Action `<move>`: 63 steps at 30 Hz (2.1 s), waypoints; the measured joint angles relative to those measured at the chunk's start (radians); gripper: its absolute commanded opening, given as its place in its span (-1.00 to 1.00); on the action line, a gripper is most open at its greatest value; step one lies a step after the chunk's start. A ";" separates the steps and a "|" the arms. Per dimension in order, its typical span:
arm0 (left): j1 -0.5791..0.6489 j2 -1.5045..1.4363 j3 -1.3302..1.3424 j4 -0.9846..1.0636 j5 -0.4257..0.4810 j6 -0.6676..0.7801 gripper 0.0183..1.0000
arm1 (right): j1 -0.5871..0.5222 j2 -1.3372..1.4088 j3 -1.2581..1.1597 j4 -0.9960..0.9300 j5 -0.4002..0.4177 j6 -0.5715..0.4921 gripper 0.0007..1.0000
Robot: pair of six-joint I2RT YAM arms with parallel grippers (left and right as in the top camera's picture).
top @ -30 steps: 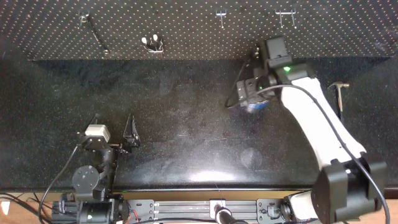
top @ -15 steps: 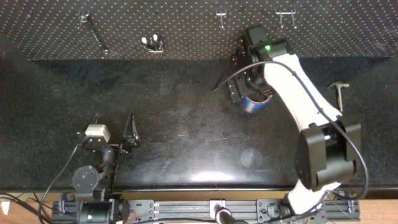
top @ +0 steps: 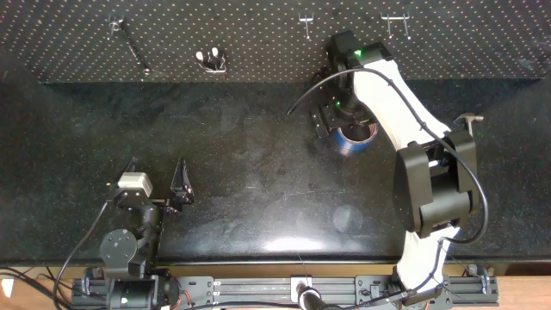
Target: Place Tools Onto Pegboard
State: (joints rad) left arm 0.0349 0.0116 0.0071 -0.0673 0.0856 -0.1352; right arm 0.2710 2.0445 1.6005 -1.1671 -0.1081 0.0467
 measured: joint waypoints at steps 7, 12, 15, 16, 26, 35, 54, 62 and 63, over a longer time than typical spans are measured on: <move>0.000 0.000 0.000 0.000 0.000 0.000 0.99 | 0.000 0.043 0.003 0.001 0.000 0.005 0.95; 0.000 0.000 0.000 0.000 0.000 0.000 0.99 | 0.000 0.063 0.003 0.000 0.000 0.015 0.95; 0.000 0.000 0.000 0.000 0.000 0.000 0.99 | 0.000 0.071 0.003 0.000 0.000 0.016 0.96; 0.000 0.000 0.000 0.000 0.000 0.000 0.99 | 0.000 0.072 0.003 0.001 0.000 0.016 0.98; 0.000 0.000 0.000 0.000 0.000 0.000 0.99 | 0.000 0.074 0.003 -0.026 0.000 0.039 0.22; 0.000 0.000 0.000 0.000 0.000 0.000 0.99 | 0.017 0.075 0.003 -0.026 0.000 0.065 -0.80; 0.000 0.000 0.000 0.000 0.000 0.000 0.99 | 0.052 -0.271 -0.296 0.486 0.043 0.292 -0.85; 0.000 0.000 0.000 0.000 0.000 0.000 0.99 | 0.105 -0.665 -0.661 0.763 0.172 0.486 -0.85; 0.000 0.000 0.000 0.000 0.000 0.000 0.99 | 0.124 -0.688 -0.661 0.790 0.190 0.495 -0.85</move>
State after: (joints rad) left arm 0.0349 0.0116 0.0071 -0.0673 0.0853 -0.1356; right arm 0.3946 1.3563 0.9390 -0.3775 0.0818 0.5415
